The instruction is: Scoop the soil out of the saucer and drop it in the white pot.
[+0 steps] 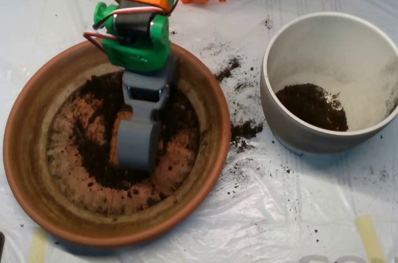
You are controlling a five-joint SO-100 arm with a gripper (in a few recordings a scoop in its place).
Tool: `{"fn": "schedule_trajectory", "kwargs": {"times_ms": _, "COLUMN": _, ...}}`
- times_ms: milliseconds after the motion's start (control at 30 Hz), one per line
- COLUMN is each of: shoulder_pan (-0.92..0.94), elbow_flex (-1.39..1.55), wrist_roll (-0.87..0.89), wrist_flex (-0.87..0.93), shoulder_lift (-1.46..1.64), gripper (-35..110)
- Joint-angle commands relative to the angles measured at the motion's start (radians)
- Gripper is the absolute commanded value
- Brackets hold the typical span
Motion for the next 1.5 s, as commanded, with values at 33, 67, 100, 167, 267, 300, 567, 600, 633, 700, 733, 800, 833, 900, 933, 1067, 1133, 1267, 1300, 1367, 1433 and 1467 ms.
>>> {"fn": "schedule_trajectory", "kwargs": {"times_ms": 33, "shoulder_pan": 0.006, "elbow_flex": -0.069, "wrist_roll": -0.011, "wrist_flex": 0.017, "shoulder_lift": 0.003, "gripper": 62}}
{"fn": "schedule_trajectory", "kwargs": {"times_ms": 67, "shoulder_pan": 0.003, "elbow_flex": -0.087, "wrist_roll": -0.009, "wrist_flex": 0.028, "shoulder_lift": -0.015, "gripper": 62}}
{"fn": "schedule_trajectory", "kwargs": {"times_ms": 100, "shoulder_pan": 0.003, "elbow_flex": -0.114, "wrist_roll": -0.008, "wrist_flex": 0.043, "shoulder_lift": -0.038, "gripper": 62}}
{"fn": "schedule_trajectory", "kwargs": {"times_ms": 167, "shoulder_pan": 0.008, "elbow_flex": -0.156, "wrist_roll": -0.005, "wrist_flex": 0.06, "shoulder_lift": -0.078, "gripper": 63}}
{"fn": "schedule_trajectory", "kwargs": {"times_ms": 267, "shoulder_pan": 0.018, "elbow_flex": -0.239, "wrist_roll": -0.011, "wrist_flex": 0.097, "shoulder_lift": -0.143, "gripper": 63}}
{"fn": "schedule_trajectory", "kwargs": {"times_ms": 300, "shoulder_pan": 0.021, "elbow_flex": -0.267, "wrist_roll": -0.014, "wrist_flex": 0.11, "shoulder_lift": -0.163, "gripper": 64}}
{"fn": "schedule_trajectory", "kwargs": {"times_ms": 567, "shoulder_pan": 0.029, "elbow_flex": -0.376, "wrist_roll": -0.034, "wrist_flex": 0.167, "shoulder_lift": -0.244, "gripper": 62}}
{"fn": "schedule_trajectory", "kwargs": {"times_ms": 600, "shoulder_pan": 0.029, "elbow_flex": -0.376, "wrist_roll": -0.034, "wrist_flex": 0.167, "shoulder_lift": -0.245, "gripper": 60}}
{"fn": "schedule_trajectory", "kwargs": {"times_ms": 633, "shoulder_pan": 0.029, "elbow_flex": -0.371, "wrist_roll": -0.034, "wrist_flex": 0.166, "shoulder_lift": -0.247, "gripper": 60}}
{"fn": "schedule_trajectory", "kwargs": {"times_ms": 700, "shoulder_pan": 0.032, "elbow_flex": -0.368, "wrist_roll": -0.031, "wrist_flex": 0.161, "shoulder_lift": -0.247, "gripper": 56}}
{"fn": "schedule_trajectory", "kwargs": {"times_ms": 733, "shoulder_pan": 0.032, "elbow_flex": -0.365, "wrist_roll": -0.029, "wrist_flex": 0.16, "shoulder_lift": -0.247, "gripper": 53}}
{"fn": "schedule_trajectory", "kwargs": {"times_ms": 800, "shoulder_pan": 0.034, "elbow_flex": -0.357, "wrist_roll": -0.029, "wrist_flex": 0.155, "shoulder_lift": -0.245, "gripper": 49}}
{"fn": "schedule_trajectory", "kwargs": {"times_ms": 833, "shoulder_pan": 0.037, "elbow_flex": -0.356, "wrist_roll": -0.031, "wrist_flex": 0.155, "shoulder_lift": -0.244, "gripper": 48}}
{"fn": "schedule_trajectory", "kwargs": {"times_ms": 900, "shoulder_pan": 0.04, "elbow_flex": -0.344, "wrist_roll": -0.032, "wrist_flex": 0.15, "shoulder_lift": -0.233, "gripper": 41}}
{"fn": "schedule_trajectory", "kwargs": {"times_ms": 933, "shoulder_pan": 0.04, "elbow_flex": -0.336, "wrist_roll": -0.032, "wrist_flex": 0.147, "shoulder_lift": -0.225, "gripper": 39}}
{"fn": "schedule_trajectory", "kwargs": {"times_ms": 1067, "shoulder_pan": 0.04, "elbow_flex": -0.276, "wrist_roll": -0.035, "wrist_flex": 0.117, "shoulder_lift": -0.175, "gripper": 31}}
{"fn": "schedule_trajectory", "kwargs": {"times_ms": 1133, "shoulder_pan": 0.04, "elbow_flex": -0.245, "wrist_roll": -0.038, "wrist_flex": 0.1, "shoulder_lift": -0.15, "gripper": 31}}
{"fn": "schedule_trajectory", "kwargs": {"times_ms": 1267, "shoulder_pan": 0.037, "elbow_flex": -0.155, "wrist_roll": -0.044, "wrist_flex": 0.046, "shoulder_lift": -0.081, "gripper": 30}}
{"fn": "schedule_trajectory", "kwargs": {"times_ms": 1300, "shoulder_pan": 0.035, "elbow_flex": -0.129, "wrist_roll": -0.046, "wrist_flex": 0.029, "shoulder_lift": -0.061, "gripper": 29}}
{"fn": "schedule_trajectory", "kwargs": {"times_ms": 1367, "shoulder_pan": 0.032, "elbow_flex": -0.081, "wrist_roll": -0.052, "wrist_flex": 0.0, "shoulder_lift": -0.025, "gripper": 29}}
{"fn": "schedule_trajectory", "kwargs": {"times_ms": 1433, "shoulder_pan": 0.032, "elbow_flex": -0.035, "wrist_roll": -0.055, "wrist_flex": -0.035, "shoulder_lift": 0.009, "gripper": 29}}
{"fn": "schedule_trajectory", "kwargs": {"times_ms": 1467, "shoulder_pan": 0.035, "elbow_flex": -0.015, "wrist_roll": -0.058, "wrist_flex": -0.054, "shoulder_lift": 0.023, "gripper": 29}}
